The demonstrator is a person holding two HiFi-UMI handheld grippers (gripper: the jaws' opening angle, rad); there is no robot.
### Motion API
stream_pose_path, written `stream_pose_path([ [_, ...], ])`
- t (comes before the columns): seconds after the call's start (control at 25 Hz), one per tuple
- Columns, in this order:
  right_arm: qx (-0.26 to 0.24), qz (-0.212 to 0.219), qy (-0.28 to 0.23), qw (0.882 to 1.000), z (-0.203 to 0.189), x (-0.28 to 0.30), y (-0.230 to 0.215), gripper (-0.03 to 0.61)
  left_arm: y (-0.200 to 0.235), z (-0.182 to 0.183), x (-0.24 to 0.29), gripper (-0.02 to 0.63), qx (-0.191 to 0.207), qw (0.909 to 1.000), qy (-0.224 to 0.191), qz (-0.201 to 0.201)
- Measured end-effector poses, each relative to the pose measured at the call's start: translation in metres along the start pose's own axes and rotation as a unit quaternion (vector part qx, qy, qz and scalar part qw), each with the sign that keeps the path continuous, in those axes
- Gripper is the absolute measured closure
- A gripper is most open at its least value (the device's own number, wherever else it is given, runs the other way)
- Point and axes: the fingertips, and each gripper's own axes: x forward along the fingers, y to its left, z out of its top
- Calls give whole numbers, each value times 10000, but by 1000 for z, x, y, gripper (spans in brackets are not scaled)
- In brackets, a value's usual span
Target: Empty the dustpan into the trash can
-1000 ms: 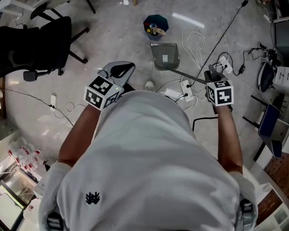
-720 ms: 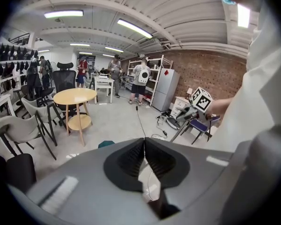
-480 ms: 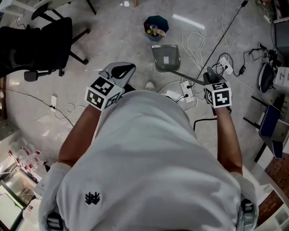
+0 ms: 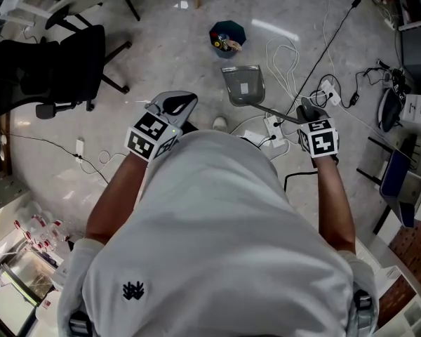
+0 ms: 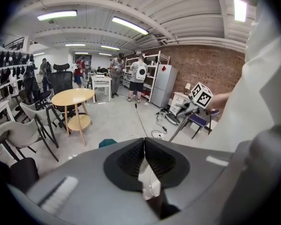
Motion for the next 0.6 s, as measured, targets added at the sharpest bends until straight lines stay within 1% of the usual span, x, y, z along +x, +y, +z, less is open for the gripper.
stream_pose_path([
  [0.36, 44, 37, -24, 10000, -3, 3, -2, 577, -1, -3, 3, 557, 69, 9999, 126, 30],
  [0.6, 114, 56, -66, 9999, -5, 6, -3, 577, -3, -1, 6, 555, 203, 9996, 198, 34],
])
